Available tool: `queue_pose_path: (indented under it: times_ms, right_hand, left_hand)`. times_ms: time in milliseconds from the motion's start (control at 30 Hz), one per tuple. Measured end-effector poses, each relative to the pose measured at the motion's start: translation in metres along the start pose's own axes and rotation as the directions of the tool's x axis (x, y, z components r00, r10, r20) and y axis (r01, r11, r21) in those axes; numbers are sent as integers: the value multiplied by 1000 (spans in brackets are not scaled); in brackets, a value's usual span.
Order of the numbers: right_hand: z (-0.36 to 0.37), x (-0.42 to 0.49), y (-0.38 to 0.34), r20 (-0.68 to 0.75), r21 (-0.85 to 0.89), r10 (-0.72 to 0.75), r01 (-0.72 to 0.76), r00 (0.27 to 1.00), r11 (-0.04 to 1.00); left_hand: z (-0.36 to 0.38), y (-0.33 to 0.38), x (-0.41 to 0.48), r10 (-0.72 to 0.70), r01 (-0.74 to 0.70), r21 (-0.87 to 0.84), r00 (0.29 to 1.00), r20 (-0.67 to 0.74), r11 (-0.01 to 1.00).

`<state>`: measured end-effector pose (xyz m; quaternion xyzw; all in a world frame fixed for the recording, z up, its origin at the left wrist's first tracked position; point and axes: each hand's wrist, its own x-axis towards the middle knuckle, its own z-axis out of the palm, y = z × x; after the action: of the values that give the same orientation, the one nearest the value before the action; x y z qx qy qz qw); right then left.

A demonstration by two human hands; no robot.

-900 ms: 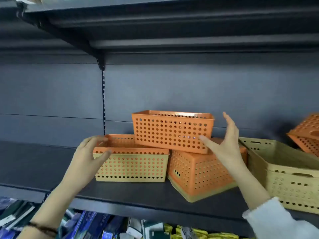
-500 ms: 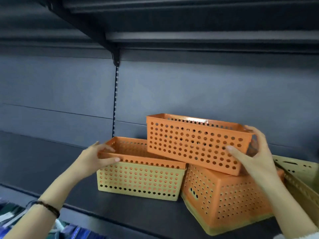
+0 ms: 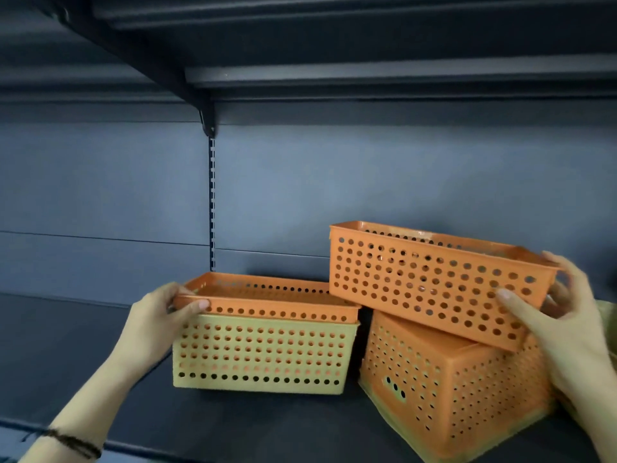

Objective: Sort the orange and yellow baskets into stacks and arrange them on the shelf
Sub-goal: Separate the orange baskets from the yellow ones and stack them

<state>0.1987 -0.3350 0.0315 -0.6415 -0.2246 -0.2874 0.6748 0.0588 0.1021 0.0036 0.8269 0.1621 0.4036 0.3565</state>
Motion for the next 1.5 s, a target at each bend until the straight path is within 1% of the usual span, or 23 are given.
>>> queue_pose_path:
  times_ms: [133,300,367,433,500,600,667,767,867,1000,1133,1233,1333,1500]
  right_hand:
    - [-3,0,0,-8,-1,35,-35,999,999]
    - [-5,0,0,-24,9,46,-46,999,999]
    - [-7,0,0,-48,24,53,-51,997,998]
    - [-10,0,2,-51,32,61,-59,997,998]
    - [-10,1,3,-26,11,54,-53,998,999]
    - [-6,4,5,15,-4,26,-26,1000,1000]
    - [-4,6,5,48,5,21,-21,999,1000]
    - [-4,10,6,90,21,27,-29,996,999]
    - [-5,13,9,121,31,43,-47,992,998]
    - [-7,15,12,139,36,60,-66,989,997]
    - [-9,14,15,144,13,73,-76,987,997]
    - [-9,13,15,156,0,71,-72,985,997]
    - [-11,14,18,167,-10,68,-67,984,998]
    - [-11,13,20,176,4,52,-53,983,999]
  left_hand:
    - [-6,-6,8,23,-25,-30,998,-58,999]
    - [-16,-10,14,46,-47,-6,993,-106,999]
    - [-24,-7,18,65,-63,14,979,-194,998]
    - [-35,-1,27,61,-71,-23,947,-316,997]
    - [-41,6,40,42,-74,-62,911,-409,995]
    - [-36,25,57,67,-118,-82,884,-463,990]
    - [-24,46,65,103,-180,-131,887,-450,975]
    - [1,80,73,136,-250,-257,910,-391,934]
    - [24,112,76,157,-270,-378,939,-305,885]
    - [46,145,78,202,-294,-467,950,-237,834]
    - [59,169,80,276,-329,-495,944,-179,804]
    - [72,188,77,355,-380,-451,924,-143,808]
    - [81,201,77,367,-386,-410,921,-129,826]
    - [99,193,67,409,-363,-411,912,25,836]
